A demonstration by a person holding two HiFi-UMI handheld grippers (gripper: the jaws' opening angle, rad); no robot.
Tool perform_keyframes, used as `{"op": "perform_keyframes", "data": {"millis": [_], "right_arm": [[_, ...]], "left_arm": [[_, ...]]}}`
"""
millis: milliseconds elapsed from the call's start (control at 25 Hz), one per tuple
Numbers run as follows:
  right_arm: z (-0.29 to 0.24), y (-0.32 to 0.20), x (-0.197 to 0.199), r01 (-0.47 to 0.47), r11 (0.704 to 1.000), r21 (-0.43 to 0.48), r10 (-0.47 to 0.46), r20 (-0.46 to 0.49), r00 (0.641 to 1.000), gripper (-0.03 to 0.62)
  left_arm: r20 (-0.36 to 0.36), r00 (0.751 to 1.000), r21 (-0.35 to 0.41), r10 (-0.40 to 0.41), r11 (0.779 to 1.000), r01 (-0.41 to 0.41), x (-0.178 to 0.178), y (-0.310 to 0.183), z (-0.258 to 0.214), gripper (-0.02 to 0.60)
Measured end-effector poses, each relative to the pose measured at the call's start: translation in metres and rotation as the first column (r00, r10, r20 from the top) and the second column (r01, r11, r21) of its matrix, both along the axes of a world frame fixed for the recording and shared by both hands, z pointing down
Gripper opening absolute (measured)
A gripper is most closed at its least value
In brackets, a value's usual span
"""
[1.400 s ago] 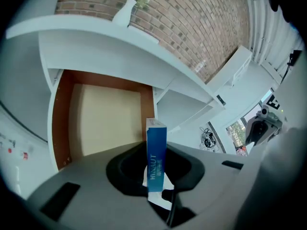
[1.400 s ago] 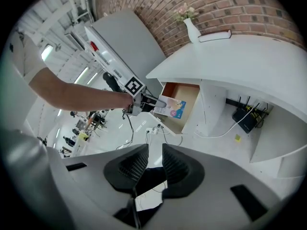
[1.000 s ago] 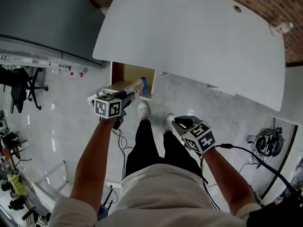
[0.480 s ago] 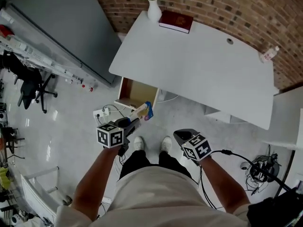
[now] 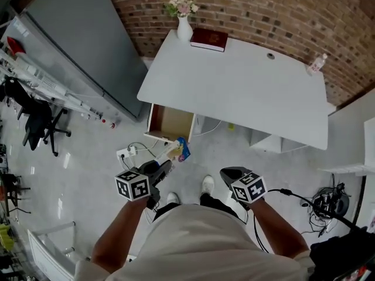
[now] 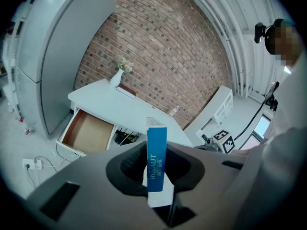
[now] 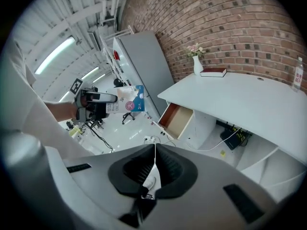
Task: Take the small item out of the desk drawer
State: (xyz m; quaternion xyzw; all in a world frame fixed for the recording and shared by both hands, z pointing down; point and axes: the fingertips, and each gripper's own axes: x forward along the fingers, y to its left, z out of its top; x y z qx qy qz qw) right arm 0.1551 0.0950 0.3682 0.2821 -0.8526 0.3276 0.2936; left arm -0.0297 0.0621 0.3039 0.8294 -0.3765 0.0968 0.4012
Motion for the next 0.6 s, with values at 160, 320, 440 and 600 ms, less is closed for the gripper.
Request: {"op": "perform_keyframes", "data": {"millis": [160,320,440,600], "right_arm": [[-0.014,0.017,-0.022,-0.033,0.998,0.046,0.033,0.001,0.999,0.034],[-0.023,0.053,-0.056,-0.074,0.995,0.063,0.074,0.007,0.997,0.034],[-0.034,0.082,-0.085,-0.090,0.993,0.081,0.089,0.006,0.996,0.034],[-0.048,0.113,-0.114,-0.133,0.986,0.103,0.132,0.012,0.991,0.034]], "left_arm": [[-0.039,0.999,0.032,0.023,0.999,-0.021,-0.014,0.020,-0.013,0.081],[-0.076,0.996,0.050,0.048,0.998,-0.044,-0.040,0.054,-0.022,0.081],[-0.092,0.994,0.060,0.056,0.997,-0.051,-0.066,0.078,-0.031,0.081],[-0.107,0.991,0.069,0.075,0.995,-0.067,-0.097,0.103,-0.040,0.081]]}}
